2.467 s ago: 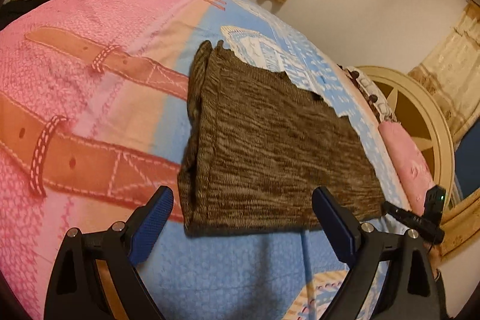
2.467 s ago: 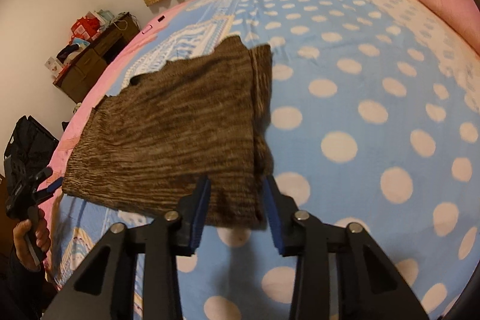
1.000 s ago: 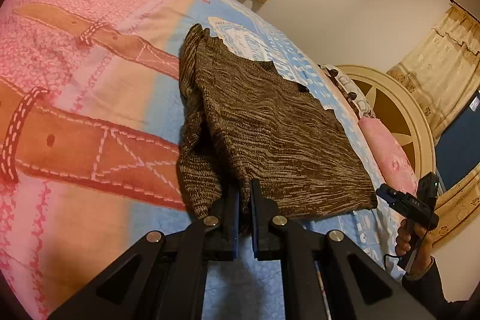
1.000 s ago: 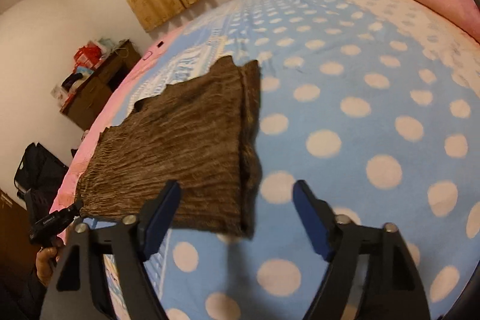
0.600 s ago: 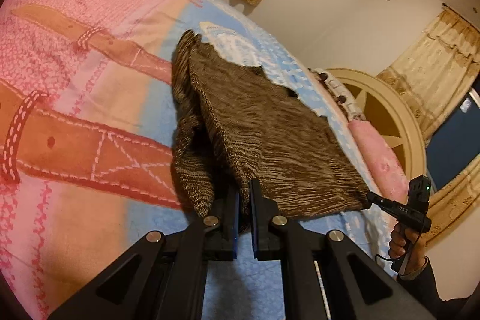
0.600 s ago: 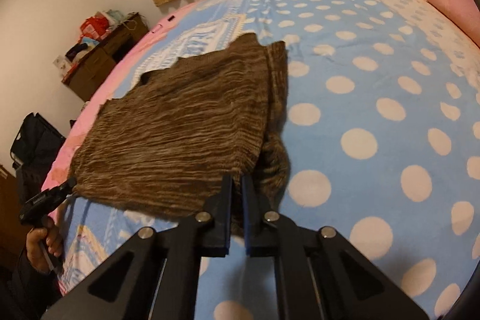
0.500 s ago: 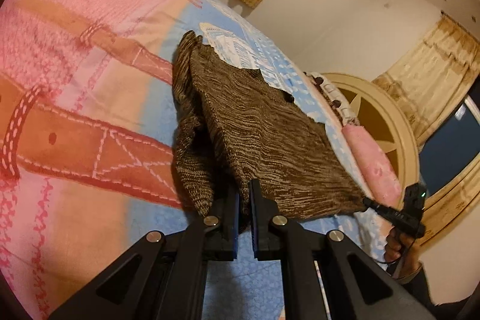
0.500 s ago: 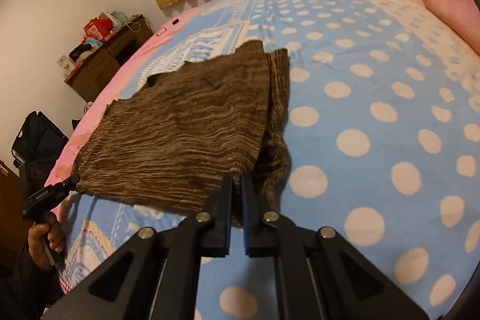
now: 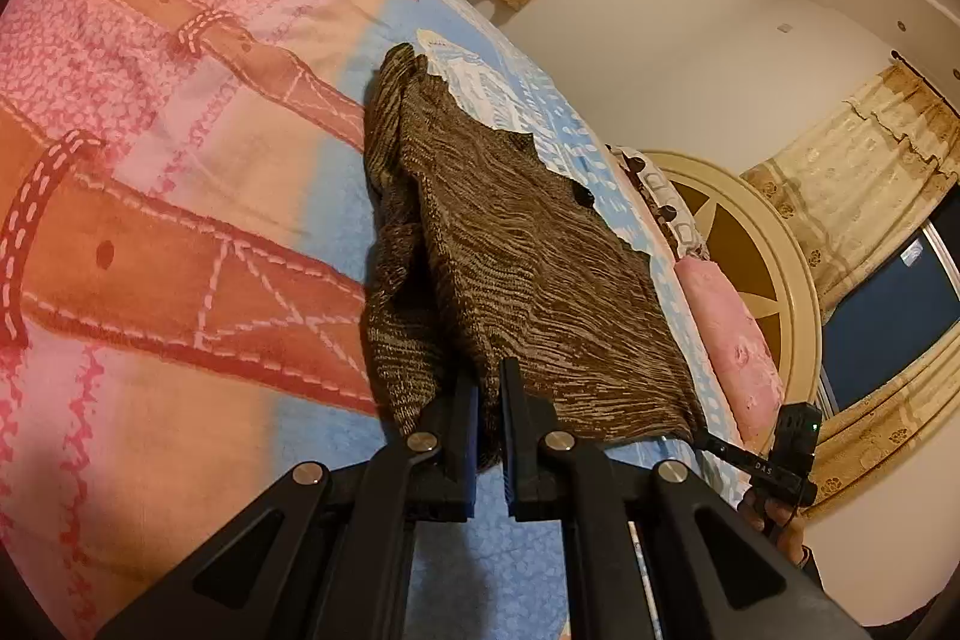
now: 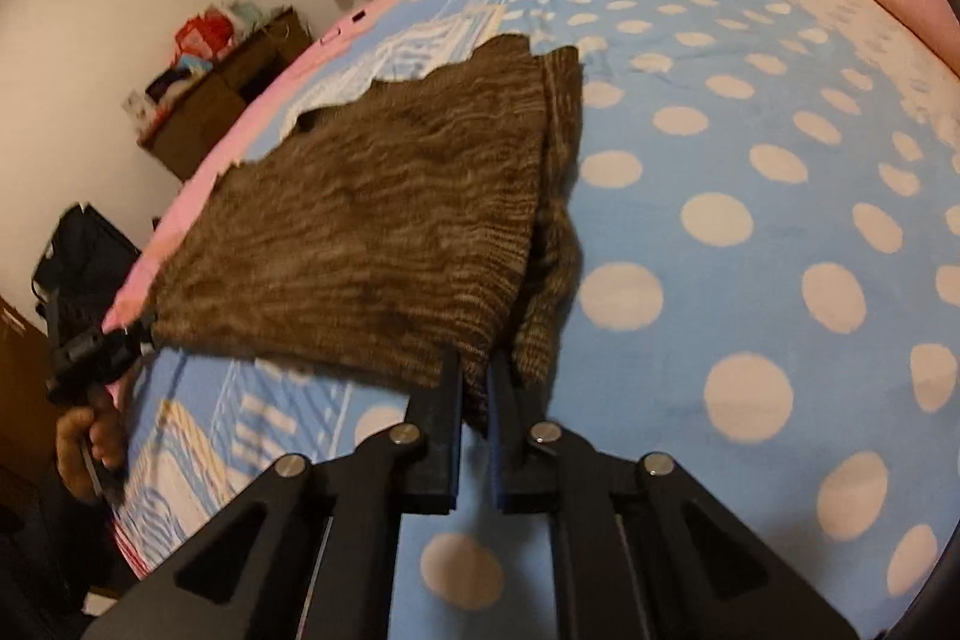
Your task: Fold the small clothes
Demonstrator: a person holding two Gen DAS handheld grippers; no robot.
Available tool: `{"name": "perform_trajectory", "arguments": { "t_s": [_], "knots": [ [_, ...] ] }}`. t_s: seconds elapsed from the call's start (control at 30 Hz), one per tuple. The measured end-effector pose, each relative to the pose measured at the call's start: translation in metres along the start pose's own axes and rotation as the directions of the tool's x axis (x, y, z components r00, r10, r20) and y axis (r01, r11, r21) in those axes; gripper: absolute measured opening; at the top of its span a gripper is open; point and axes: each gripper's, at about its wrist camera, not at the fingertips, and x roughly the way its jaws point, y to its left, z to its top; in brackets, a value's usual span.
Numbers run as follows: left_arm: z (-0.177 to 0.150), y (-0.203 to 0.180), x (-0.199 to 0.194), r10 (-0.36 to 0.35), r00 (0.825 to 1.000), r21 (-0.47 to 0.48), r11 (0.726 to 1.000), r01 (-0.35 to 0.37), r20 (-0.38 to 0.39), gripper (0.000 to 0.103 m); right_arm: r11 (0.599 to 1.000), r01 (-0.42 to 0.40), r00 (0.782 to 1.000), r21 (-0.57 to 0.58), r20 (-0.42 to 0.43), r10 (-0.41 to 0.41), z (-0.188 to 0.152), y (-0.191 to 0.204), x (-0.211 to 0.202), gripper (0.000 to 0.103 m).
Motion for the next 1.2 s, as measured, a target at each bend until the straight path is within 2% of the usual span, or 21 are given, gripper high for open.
{"name": "perform_trajectory", "arguments": {
  "t_s": [0.2,0.3,0.5,0.53,0.57,0.6,0.67,0.73,0.77,0.87,0.93,1.0,1.13,1.2],
  "knots": [
    [0.001,0.003,-0.002,-0.004,1.000,-0.017,1.000,0.004,-0.007,0.006,0.999,-0.013,1.000,0.035,0.006,0.013,-0.010,-0.009,0.000,0.009],
    [0.000,-0.003,-0.001,0.020,1.000,0.024,1.000,-0.020,-0.017,0.006,1.000,0.010,1.000,0.011,0.004,-0.011,-0.011,-0.002,-0.005,0.009],
    [0.003,-0.002,0.001,0.055,0.998,0.012,0.998,-0.055,-0.032,0.009,1.000,0.005,1.000,0.029,-0.011,-0.005,-0.009,-0.008,-0.005,0.009],
    [0.003,-0.003,-0.001,0.069,0.997,0.018,0.998,-0.068,-0.034,0.011,0.999,0.011,1.000,0.031,-0.008,-0.011,-0.007,-0.007,-0.006,0.013],
    [0.003,-0.004,-0.005,0.079,0.996,0.023,0.997,-0.078,-0.035,0.015,0.999,0.034,0.999,0.030,-0.004,-0.034,-0.005,-0.005,-0.009,0.027],
    [0.004,-0.005,-0.008,0.084,0.996,0.024,0.996,-0.083,-0.029,0.018,0.998,0.064,0.998,0.021,0.004,-0.064,-0.003,-0.002,-0.013,0.054],
    [0.005,-0.001,-0.018,0.089,0.996,0.009,0.996,-0.089,0.002,0.044,0.991,0.131,0.988,-0.011,0.080,-0.130,0.001,0.008,-0.030,0.077],
    [0.007,0.000,-0.025,0.112,0.993,0.012,0.994,-0.113,0.043,0.058,0.990,0.137,0.983,-0.035,0.132,-0.131,0.007,0.018,-0.041,0.077],
    [0.008,0.000,-0.025,0.150,0.988,0.024,0.988,-0.151,0.044,0.058,0.989,0.140,0.981,-0.046,0.142,-0.132,0.010,0.023,-0.044,0.077],
    [0.008,-0.001,-0.024,0.174,0.984,0.042,0.984,-0.176,0.038,0.058,0.987,0.122,0.979,-0.105,0.179,-0.102,0.019,0.043,-0.044,0.077],
    [0.006,-0.009,-0.021,0.221,0.975,0.106,0.969,-0.223,0.031,0.058,0.986,0.087,0.985,-0.144,0.158,-0.064,0.022,0.053,-0.031,0.077],
    [0.004,-0.014,-0.020,0.256,0.966,0.143,0.955,-0.258,0.035,0.058,0.980,0.084,0.990,-0.181,0.124,-0.062,0.023,0.059,-0.009,0.077],
    [-0.004,-0.018,-0.026,0.326,0.944,0.221,0.919,-0.327,0.041,0.058,0.986,0.105,0.994,-0.132,0.008,-0.105,0.012,0.042,0.026,0.077],
    [-0.006,-0.016,-0.034,0.360,0.932,0.227,0.904,-0.362,0.052,0.058,0.987,0.094,0.995,-0.128,0.023,-0.092,0.006,0.037,0.026,0.076]
  ]
}}
